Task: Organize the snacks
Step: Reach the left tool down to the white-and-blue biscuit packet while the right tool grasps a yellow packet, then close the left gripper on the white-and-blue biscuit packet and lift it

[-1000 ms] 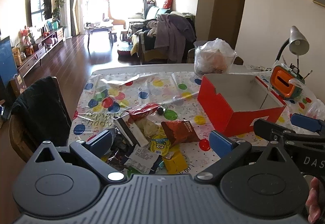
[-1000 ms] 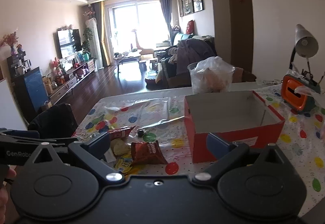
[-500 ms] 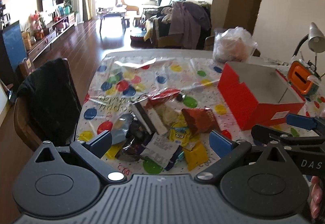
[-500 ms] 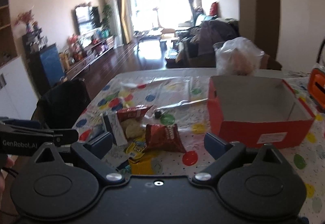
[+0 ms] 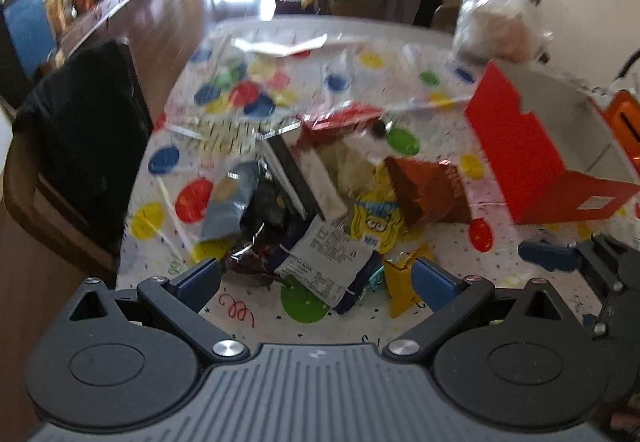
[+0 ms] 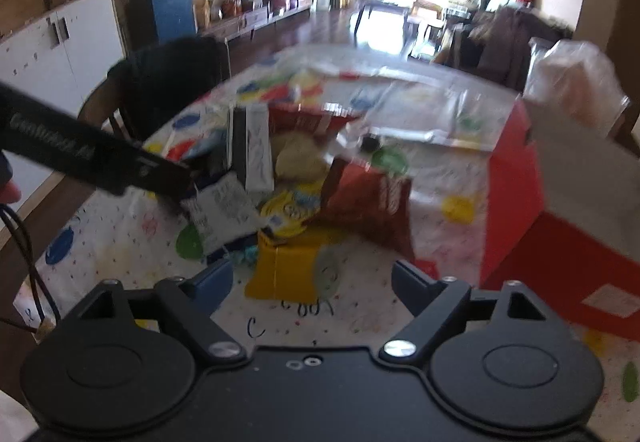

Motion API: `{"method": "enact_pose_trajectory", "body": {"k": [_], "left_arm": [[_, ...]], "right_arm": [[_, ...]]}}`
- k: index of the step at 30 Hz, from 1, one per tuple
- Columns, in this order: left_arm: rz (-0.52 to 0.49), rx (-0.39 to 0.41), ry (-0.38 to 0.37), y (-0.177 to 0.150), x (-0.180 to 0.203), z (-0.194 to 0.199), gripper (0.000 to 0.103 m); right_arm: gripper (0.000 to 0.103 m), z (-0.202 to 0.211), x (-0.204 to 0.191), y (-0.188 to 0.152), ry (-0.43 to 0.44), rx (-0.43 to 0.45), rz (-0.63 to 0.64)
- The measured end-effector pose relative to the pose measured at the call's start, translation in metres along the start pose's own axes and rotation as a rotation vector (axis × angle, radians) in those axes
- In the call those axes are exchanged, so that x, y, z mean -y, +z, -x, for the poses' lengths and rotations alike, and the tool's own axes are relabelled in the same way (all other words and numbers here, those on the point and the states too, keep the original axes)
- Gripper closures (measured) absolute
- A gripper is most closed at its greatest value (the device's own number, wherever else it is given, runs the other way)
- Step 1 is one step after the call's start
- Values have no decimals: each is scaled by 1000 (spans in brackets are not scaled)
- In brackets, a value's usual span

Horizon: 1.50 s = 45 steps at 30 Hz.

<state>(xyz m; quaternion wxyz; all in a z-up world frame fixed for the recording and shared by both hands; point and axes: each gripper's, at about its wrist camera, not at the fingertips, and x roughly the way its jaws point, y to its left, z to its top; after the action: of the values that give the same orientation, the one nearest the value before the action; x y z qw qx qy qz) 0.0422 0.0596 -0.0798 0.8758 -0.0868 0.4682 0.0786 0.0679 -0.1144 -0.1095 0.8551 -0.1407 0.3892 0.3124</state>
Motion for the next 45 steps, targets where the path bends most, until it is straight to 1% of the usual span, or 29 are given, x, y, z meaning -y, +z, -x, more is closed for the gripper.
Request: {"method": "enact_pose_trajectory", "body": {"k": [3, 5, 7, 9, 11, 13, 15, 17, 20, 21, 22, 24, 29, 33, 35, 37, 38, 39, 41, 42, 44, 45], "left_arm": [[45, -55, 9, 6, 1, -19, 1], [96, -107, 18, 10, -2, -31, 1], [164, -151, 7, 14, -7, -42, 1], [236, -184, 15, 17, -12, -50, 1], [342, -220, 28, 20, -22, -58, 1], [438, -247, 21, 23, -31, -66, 1], [507, -264, 25, 26, -36, -73, 1], [560, -281, 22, 28, -38, -80, 5], [576, -298, 52, 29, -35, -89, 6], [583, -307, 59, 28, -35, -91, 7], [592, -317, 60, 28, -35, -94, 10], [609, -332, 59, 28, -36, -99, 11], [618, -342, 78, 29, -34, -106, 12], [612, -344, 97, 30, -30, -112, 15], [611, -351, 101, 31, -29, -115, 21], [615, -357, 95, 29, -29, -117, 25], [612, -355, 99, 30, -28, -117, 26], [609, -354, 99, 30, -28, -118, 26], [608, -353, 101, 29, -28, -116, 28], [608, -352, 101, 29, -28, -115, 29], [602, -351, 102, 29, -29, -114, 36], [599, -351, 104, 29, -29, -113, 38]], "right_arm": [[19, -14, 1, 1, 26, -37, 4], [23, -22, 2, 1, 44, -51, 11], [24, -27, 2, 2, 56, -59, 17], [26, -34, 2, 4, 66, -68, 23], [27, -39, 1, 5, 76, -76, 27], [29, -43, 0, 7, 84, -84, 28], [30, -47, -1, 8, 89, -95, 30], [30, -53, -1, 9, 94, -110, 24], [31, -61, -1, 12, 101, -135, -1], [32, -63, -2, 13, 106, -143, -6], [35, -64, -3, 13, 111, -146, -6], [35, -67, -6, 14, 109, -149, 3], [38, -71, -11, 14, 98, -160, 12], [40, -73, -11, 15, 79, -161, 15], [42, -73, -12, 15, 68, -161, 16], [46, -73, -10, 14, 64, -165, 10], [48, -74, -10, 13, 63, -166, 8], [52, -74, -9, 13, 61, -167, 7], [53, -74, -8, 13, 61, -168, 2], [56, -74, -8, 13, 63, -167, 0], [58, -74, -7, 13, 61, -165, -5], [59, -73, -8, 13, 61, -164, -7]]}}
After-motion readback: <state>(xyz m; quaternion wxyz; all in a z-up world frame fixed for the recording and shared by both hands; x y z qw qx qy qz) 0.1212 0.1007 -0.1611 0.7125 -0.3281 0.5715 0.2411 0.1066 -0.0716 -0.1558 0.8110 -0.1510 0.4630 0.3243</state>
